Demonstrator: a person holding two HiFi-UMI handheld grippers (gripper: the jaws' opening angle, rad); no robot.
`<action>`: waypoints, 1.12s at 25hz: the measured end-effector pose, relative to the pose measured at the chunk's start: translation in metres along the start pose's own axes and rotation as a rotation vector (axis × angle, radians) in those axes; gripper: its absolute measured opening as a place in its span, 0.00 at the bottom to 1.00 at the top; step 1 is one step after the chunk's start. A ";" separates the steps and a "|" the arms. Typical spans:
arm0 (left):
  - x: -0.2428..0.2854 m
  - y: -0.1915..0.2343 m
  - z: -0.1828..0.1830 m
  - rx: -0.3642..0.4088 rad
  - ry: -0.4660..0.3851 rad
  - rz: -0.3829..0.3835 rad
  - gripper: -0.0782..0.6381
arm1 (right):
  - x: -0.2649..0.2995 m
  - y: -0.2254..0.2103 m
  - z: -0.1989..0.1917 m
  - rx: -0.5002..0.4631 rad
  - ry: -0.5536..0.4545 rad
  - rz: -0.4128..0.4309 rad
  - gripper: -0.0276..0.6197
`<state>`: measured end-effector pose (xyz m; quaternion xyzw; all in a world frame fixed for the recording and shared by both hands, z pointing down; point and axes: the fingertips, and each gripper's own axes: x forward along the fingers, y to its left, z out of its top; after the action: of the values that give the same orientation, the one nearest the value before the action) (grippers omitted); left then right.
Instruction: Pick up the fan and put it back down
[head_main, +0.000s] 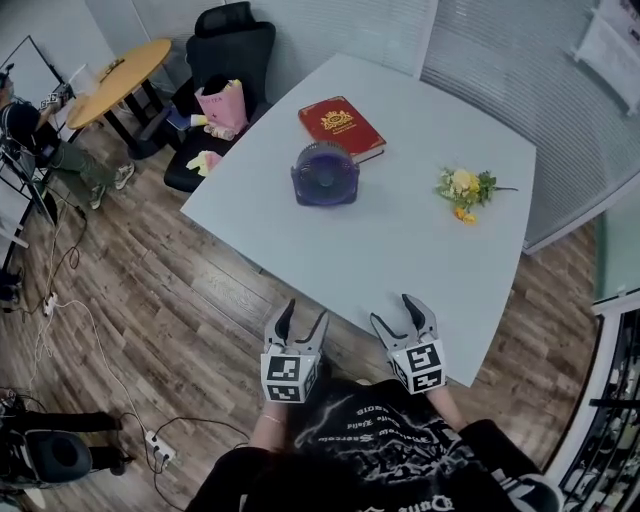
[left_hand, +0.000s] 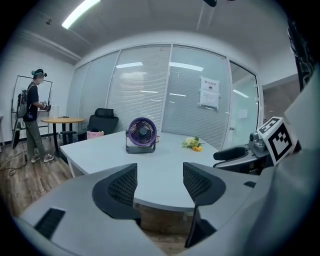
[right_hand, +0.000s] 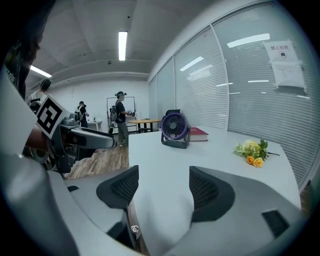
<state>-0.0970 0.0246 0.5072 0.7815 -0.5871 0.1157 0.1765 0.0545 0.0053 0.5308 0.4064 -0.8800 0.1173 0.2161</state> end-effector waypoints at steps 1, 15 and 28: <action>0.005 0.007 0.002 0.002 0.003 -0.006 0.54 | 0.007 0.000 0.003 0.003 0.000 -0.008 0.52; 0.053 0.070 0.030 0.082 0.022 -0.153 0.54 | 0.067 0.006 0.036 0.056 0.002 -0.152 0.52; 0.072 0.114 0.042 0.074 0.025 -0.108 0.54 | 0.101 0.003 0.059 0.068 0.000 -0.166 0.52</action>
<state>-0.1866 -0.0837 0.5129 0.8165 -0.5371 0.1375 0.1610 -0.0231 -0.0821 0.5266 0.4851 -0.8388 0.1287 0.2111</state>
